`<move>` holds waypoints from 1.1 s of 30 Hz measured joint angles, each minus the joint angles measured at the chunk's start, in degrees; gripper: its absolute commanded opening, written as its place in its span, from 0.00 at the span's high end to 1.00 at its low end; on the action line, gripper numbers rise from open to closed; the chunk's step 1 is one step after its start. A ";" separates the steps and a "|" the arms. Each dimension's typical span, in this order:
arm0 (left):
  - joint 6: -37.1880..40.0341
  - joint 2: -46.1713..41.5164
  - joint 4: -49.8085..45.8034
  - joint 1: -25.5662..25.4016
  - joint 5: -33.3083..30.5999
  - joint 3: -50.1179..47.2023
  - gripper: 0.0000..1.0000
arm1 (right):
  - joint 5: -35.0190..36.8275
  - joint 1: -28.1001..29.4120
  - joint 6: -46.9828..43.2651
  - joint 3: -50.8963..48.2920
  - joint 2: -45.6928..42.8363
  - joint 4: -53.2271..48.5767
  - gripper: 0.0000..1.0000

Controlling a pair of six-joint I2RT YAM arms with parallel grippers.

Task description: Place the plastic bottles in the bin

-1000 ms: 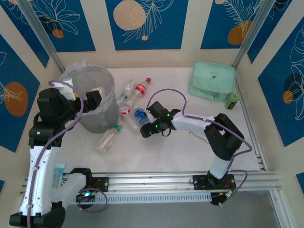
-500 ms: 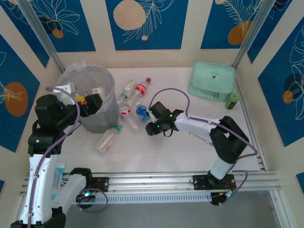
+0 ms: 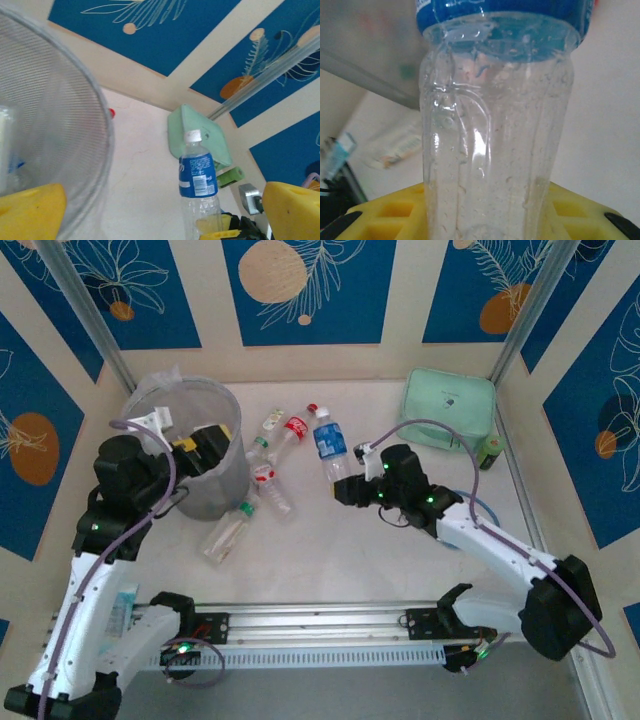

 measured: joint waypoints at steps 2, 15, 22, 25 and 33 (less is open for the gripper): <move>-0.79 1.68 1.92 -3.48 -1.81 0.44 0.01 | -2.54 0.07 0.68 -0.13 -1.53 2.43 0.82; -2.93 19.87 14.71 -21.00 -6.84 4.13 0.02 | -8.22 3.21 0.33 -5.92 -6.62 10.29 0.94; -3.28 24.20 18.29 -23.39 -7.87 5.88 0.19 | -9.90 4.07 -1.31 -6.58 -7.93 12.07 0.94; -3.32 24.85 18.62 -23.45 -9.05 5.88 0.20 | -10.12 4.50 -1.68 -6.60 -7.93 12.17 0.94; -2.91 25.97 19.63 -23.45 -11.78 6.10 0.55 | -10.54 5.66 -2.49 -6.62 -7.56 12.50 0.92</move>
